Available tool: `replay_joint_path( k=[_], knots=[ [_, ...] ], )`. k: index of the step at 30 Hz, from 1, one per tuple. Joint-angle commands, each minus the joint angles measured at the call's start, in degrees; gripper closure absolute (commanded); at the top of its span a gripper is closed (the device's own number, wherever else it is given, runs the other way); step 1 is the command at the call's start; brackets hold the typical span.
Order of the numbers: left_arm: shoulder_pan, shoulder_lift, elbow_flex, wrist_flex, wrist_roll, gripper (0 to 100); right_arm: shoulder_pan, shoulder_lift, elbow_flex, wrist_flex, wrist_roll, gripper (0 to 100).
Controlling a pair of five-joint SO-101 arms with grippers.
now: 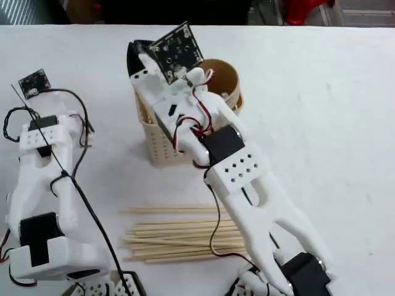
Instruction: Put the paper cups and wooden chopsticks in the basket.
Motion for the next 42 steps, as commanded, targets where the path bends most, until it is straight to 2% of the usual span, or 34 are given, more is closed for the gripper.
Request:
replay_joint_path(
  k=[1,6,10,12,15,17,19,23,28,35,39,42],
  knots=[
    [-0.2,-2.7,-0.3,-1.1,0.3,84,0.0,-0.8,-1.1,6.4,-0.5,98.1],
    [-0.2,-2.7,-0.3,-1.1,0.3,84,0.5,-7.3,-1.6,30.2,-0.1,97.8],
    [-0.6,-2.7,-0.2,-1.1,0.3,84,4.6,-15.4,-0.2,50.3,0.3,97.8],
    [-0.6,-2.7,0.6,-1.3,0.3,84,8.1,-18.9,2.6,54.7,5.3,98.0],
    [-0.4,-2.9,1.2,-1.1,-4.0,84,14.2,-24.7,10.8,55.3,12.5,98.1],
    [-0.5,-3.2,0.7,0.6,-9.7,84,19.7,-28.8,18.2,54.7,13.8,98.1],
    [-0.4,-3.2,-0.6,2.5,-11.2,84,25.2,-32.9,26.2,54.1,14.6,98.1],
    [-0.6,-3.2,-6.5,11.5,-14.1,84,32.0,-42.1,42.4,54.1,22.8,98.1],
    [-0.1,-3.2,-13.6,25.8,-27.9,84,39.7,-54.9,57.9,48.0,24.6,98.1],
    [3.2,-3.3,-17.1,45.6,-51.2,84,41.2,-59.3,70.7,41.0,24.3,97.8],
    [3.9,-3.6,-16.9,50.2,-55.6,84,41.6,-59.6,75.0,37.3,24.1,97.8],
    [3.5,-7.1,-16.4,51.1,-56.3,84,41.6,-59.6,76.0,36.6,21.5,97.8]
  ],
)
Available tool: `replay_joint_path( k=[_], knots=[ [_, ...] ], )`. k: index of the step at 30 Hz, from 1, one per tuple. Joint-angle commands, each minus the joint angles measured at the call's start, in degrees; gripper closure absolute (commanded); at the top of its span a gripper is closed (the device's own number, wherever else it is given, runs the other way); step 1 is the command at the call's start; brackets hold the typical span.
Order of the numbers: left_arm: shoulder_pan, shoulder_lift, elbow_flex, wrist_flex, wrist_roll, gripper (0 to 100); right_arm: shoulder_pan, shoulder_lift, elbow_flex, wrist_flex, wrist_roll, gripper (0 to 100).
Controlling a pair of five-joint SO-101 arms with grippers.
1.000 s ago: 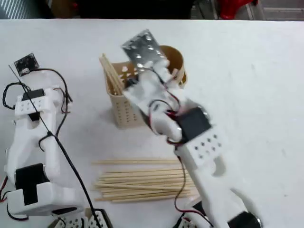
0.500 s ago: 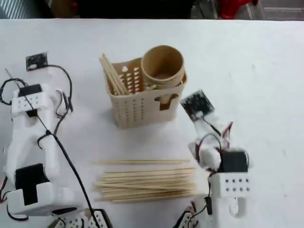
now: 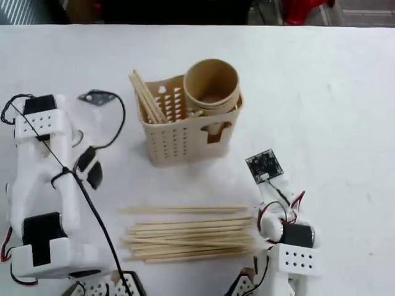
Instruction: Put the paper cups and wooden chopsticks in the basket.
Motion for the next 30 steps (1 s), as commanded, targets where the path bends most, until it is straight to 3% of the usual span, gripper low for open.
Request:
replay_joint_path(
  k=[1,5,8,12,15,18,21,30],
  knots=[
    [0.6,-8.0,-1.1,2.3,-1.5,84,0.3,-0.7,0.3,-2.2,-2.3,97.8],
    [3.2,-20.0,8.3,2.3,-5.5,84,0.3,-0.3,0.4,-2.5,-2.4,97.8],
    [8.9,-29.1,18.7,2.1,-11.6,84,1.6,-0.3,0.4,-2.4,-2.6,97.8],
    [18.3,-35.5,28.2,-4.4,-12.1,89,4.3,-0.3,0.9,-2.5,-2.3,97.8],
    [26.0,-34.8,31.8,-10.5,-10.6,91,4.1,-0.4,1.1,-2.5,-2.3,97.8],
    [31.5,-31.9,32.4,-17.4,-5.0,87,4.1,-0.7,1.2,-2.5,-2.3,97.7],
    [36.5,-26.6,32.4,-23.8,-4.2,84,4.3,-0.3,1.2,-3.0,-2.3,97.7],
    [40.1,-13.8,32.3,-36.0,-4.4,84,4.1,-0.7,1.8,-3.3,-2.3,97.7]
  ],
)
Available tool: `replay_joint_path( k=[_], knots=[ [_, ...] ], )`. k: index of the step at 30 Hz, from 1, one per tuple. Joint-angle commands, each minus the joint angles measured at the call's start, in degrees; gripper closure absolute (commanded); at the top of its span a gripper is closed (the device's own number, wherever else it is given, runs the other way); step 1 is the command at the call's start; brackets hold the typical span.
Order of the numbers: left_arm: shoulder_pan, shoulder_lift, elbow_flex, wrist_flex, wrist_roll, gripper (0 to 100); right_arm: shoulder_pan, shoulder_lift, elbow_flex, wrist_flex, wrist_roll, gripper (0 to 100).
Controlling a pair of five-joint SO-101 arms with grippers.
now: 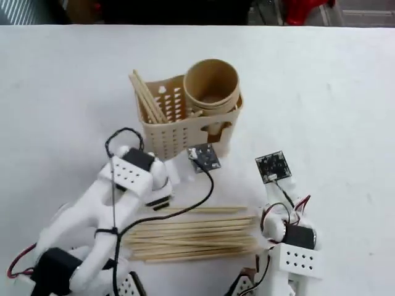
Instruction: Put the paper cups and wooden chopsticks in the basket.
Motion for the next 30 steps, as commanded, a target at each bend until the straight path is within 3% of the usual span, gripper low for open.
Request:
replay_joint_path(
  k=[1,13,22,28,30],
  knots=[
    [0.4,2.2,-0.5,-2.5,0.4,84,0.4,-0.7,-0.4,-1.2,-0.2,97.7],
    [-1.5,9.7,-1.1,-2.6,-4.0,84,0.3,-0.7,-0.4,-1.2,-0.2,97.7],
    [-1.2,16.4,-2.8,-5.3,-0.6,84,0.3,-0.7,-0.3,-1.2,-0.2,97.7],
    [-1.2,17.8,-4.0,-5.3,2.1,98,0.3,-0.7,-0.3,-1.2,-0.2,97.7],
    [-1.2,17.8,-4.0,-5.3,2.1,97,0.3,-0.7,-0.3,-1.2,-0.2,97.7]
  ],
)
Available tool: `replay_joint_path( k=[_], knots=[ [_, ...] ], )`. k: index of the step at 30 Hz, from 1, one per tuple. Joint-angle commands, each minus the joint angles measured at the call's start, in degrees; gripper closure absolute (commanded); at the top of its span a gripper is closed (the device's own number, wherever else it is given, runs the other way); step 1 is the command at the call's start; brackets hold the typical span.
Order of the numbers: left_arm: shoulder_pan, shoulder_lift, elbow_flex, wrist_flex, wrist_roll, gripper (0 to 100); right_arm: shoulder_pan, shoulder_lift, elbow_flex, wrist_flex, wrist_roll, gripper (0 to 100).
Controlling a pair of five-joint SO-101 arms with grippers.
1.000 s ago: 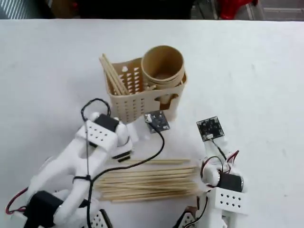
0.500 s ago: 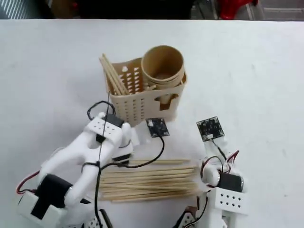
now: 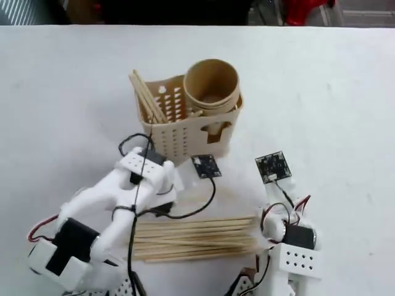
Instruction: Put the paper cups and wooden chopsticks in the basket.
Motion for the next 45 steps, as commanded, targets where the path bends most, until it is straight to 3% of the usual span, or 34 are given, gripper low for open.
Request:
replay_joint_path(
  k=[1,9,19,24,33,45],
  knots=[
    [-1.1,0.7,-2.2,-1.6,1.1,98,0.3,-0.7,-0.3,-1.2,-0.2,97.7],
    [-1.4,-0.1,-2.3,-1.5,0.8,98,0.3,-0.7,-0.3,-1.2,-0.2,97.7],
    [-1.1,-21.4,-2.1,6.9,1.2,98,0.3,-0.7,-0.3,-1.2,-0.2,97.7],
    [-1.1,-21.9,-1.8,5.7,1.2,98,0.3,-0.7,-0.3,-1.2,-0.2,97.7],
    [-1.1,-14.3,3.2,-6.8,1.2,98,0.2,-0.7,-0.3,-1.3,-0.2,97.7],
    [5.8,-19.3,3.3,-4.0,1.3,98,-1.3,-0.7,-0.3,-1.3,-0.2,97.7]
  ],
)
